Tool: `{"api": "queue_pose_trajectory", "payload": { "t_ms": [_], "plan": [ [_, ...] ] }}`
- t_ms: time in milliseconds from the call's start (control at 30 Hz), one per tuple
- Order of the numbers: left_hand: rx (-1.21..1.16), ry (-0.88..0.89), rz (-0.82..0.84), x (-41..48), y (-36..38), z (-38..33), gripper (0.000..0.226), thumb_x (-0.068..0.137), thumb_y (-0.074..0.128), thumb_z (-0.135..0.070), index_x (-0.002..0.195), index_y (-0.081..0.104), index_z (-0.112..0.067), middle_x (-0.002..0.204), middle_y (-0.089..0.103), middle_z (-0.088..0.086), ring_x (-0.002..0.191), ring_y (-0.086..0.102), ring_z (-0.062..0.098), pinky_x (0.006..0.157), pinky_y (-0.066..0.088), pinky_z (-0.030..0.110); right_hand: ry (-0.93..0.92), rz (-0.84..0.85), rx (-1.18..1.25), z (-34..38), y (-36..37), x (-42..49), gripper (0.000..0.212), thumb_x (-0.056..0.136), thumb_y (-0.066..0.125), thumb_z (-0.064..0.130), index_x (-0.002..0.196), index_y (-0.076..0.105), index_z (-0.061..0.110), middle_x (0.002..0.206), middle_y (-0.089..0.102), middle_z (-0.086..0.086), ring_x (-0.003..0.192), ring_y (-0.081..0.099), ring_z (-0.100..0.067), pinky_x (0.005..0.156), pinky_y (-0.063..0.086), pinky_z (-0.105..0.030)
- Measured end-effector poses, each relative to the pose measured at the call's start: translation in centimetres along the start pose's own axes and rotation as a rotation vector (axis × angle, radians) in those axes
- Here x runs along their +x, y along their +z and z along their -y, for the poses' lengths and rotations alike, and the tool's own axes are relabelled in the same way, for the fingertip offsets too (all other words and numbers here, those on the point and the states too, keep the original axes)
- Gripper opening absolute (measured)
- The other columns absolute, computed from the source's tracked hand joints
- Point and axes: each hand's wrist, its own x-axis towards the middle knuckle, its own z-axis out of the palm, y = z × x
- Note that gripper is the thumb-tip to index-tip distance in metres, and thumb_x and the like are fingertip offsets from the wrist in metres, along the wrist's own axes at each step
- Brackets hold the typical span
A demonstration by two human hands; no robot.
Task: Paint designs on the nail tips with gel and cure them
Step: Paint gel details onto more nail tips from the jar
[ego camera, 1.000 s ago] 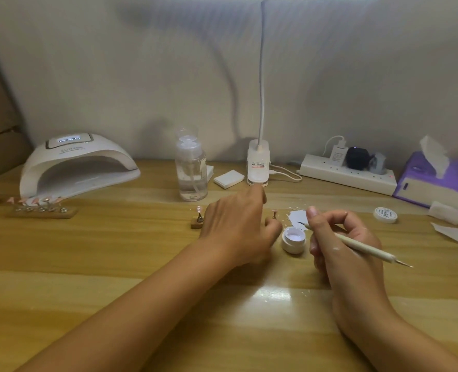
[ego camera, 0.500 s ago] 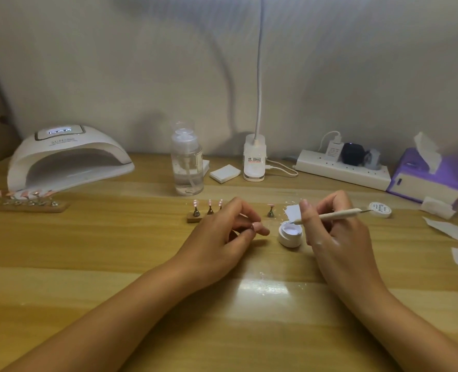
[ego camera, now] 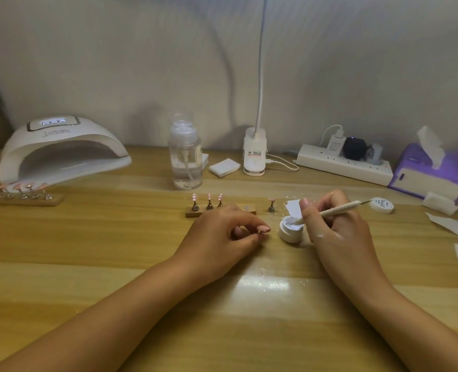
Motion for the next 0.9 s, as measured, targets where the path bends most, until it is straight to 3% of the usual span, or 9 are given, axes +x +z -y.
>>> {"api": "queue_pose_trajectory", "payload": {
  "t_ms": [200,500,667,767,900],
  "plan": [
    [-0.036,-0.003,0.036,0.2,-0.1,0.1,0.02,0.083,0.076,-0.02,0.101,0.075,-0.028,0.083,0.068,-0.018,0.068,0.058,-0.003,0.068,0.042,0.012,0.002,0.002,-0.007,-0.1,0.0,0.1,0.033,0.097,0.057,0.037,0.078,0.051,0.011,0.053,0.056,0.009,0.054,0.05,-0.002,0.051,0.03,-0.022],
    [-0.019,-0.033,-0.003,0.2,-0.3,0.4,0.011,0.08,0.079,-0.03,0.09,0.075,-0.033,0.076,0.064,-0.03,0.068,0.057,-0.005,0.062,0.04,0.008,-0.01,-0.043,0.078,-0.1,-0.2,0.1,0.033,0.098,0.056,0.036,0.078,0.052,0.01,0.057,0.056,0.002,0.048,0.047,-0.003,0.053,0.034,-0.028],
    [-0.007,-0.016,-0.024,0.1,-0.2,0.5,0.007,0.081,0.077,-0.031,0.082,0.072,-0.035,0.076,0.069,-0.017,0.066,0.058,0.005,0.066,0.048,0.026,-0.034,-0.084,0.127,0.0,-0.2,-0.1,0.032,0.1,0.055,0.035,0.078,0.05,0.014,0.056,0.06,-0.003,0.046,0.048,-0.003,0.049,0.034,-0.017],
    [-0.017,0.007,-0.011,0.1,0.0,0.4,0.01,0.083,0.076,-0.027,0.081,0.07,-0.035,0.083,0.071,-0.02,0.068,0.061,0.01,0.071,0.051,0.034,-0.138,-0.073,0.168,0.8,-0.2,-0.6,0.024,0.099,0.054,0.038,0.085,0.053,0.018,0.061,0.064,-0.001,0.053,0.056,-0.006,0.055,0.041,-0.032],
    [-0.008,0.022,0.006,0.1,-0.1,0.4,0.015,0.083,0.075,-0.024,0.082,0.069,-0.037,0.087,0.071,-0.02,0.066,0.06,0.009,0.07,0.051,0.031,-0.23,-0.049,0.01,1.3,0.0,-1.2,0.017,0.099,0.051,0.039,0.098,0.062,0.025,0.078,0.067,0.011,0.076,0.064,-0.014,0.063,0.048,-0.043]
  ]
}}
